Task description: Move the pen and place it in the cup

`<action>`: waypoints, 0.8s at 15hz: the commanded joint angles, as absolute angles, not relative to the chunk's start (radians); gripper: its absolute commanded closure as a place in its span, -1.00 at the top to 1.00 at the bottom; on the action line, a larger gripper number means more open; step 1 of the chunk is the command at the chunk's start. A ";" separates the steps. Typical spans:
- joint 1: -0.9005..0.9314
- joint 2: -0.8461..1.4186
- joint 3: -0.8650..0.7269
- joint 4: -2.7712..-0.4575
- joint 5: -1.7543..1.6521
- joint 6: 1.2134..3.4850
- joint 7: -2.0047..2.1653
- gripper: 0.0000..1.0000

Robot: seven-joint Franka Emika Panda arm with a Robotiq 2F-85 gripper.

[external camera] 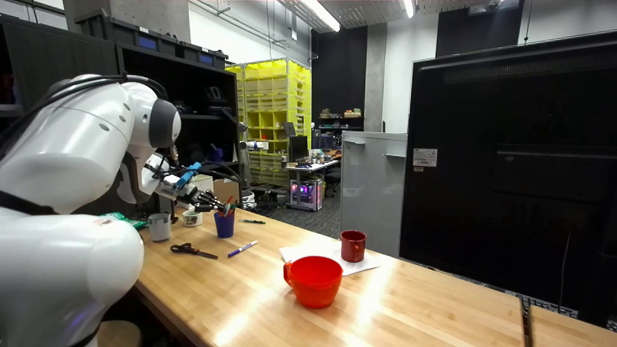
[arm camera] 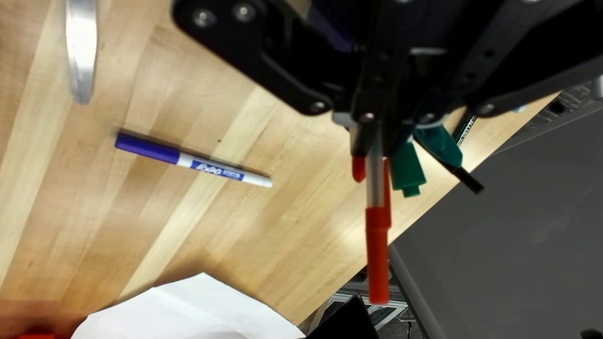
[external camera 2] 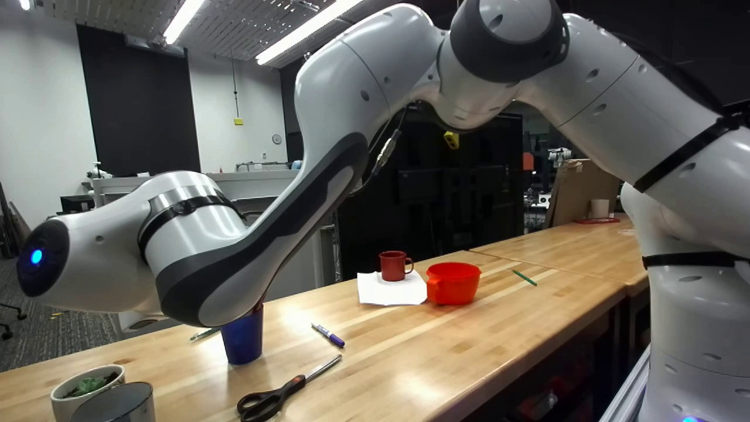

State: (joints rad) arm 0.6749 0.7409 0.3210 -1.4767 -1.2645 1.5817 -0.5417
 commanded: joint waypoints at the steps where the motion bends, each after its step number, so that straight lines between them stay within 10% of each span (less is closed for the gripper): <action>1: 0.693 0.750 0.320 -1.452 -1.248 1.556 -0.568 -0.30; 12: 0.706 0.743 0.321 -1.450 -1.247 1.539 -0.571 0.99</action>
